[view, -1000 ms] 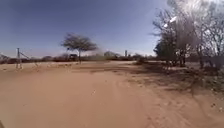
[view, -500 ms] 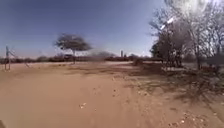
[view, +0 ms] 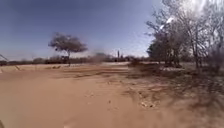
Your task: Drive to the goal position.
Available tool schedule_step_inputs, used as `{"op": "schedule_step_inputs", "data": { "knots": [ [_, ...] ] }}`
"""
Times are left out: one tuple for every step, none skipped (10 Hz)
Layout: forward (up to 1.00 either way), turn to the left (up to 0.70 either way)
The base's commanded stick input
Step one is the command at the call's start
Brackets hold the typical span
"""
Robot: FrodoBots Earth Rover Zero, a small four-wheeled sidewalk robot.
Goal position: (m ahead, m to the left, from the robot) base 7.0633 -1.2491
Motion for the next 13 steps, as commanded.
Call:
{"op": "schedule_step_inputs", "data": {
  "knots": [
    [1.0, 0.0],
    [1.0, 0.0],
    [1.0, 0.0],
    [1.0, 0.0],
    [1.0, 0.0],
    [1.0, 0.0],
    [1.0, 0.0],
    [1.0, 0.0],
    [1.0, 0.0],
    [1.0, 0.0],
    [1.0, 0.0],
    [1.0, 0.0],
    [1.0, 0.0]
  ]
}}
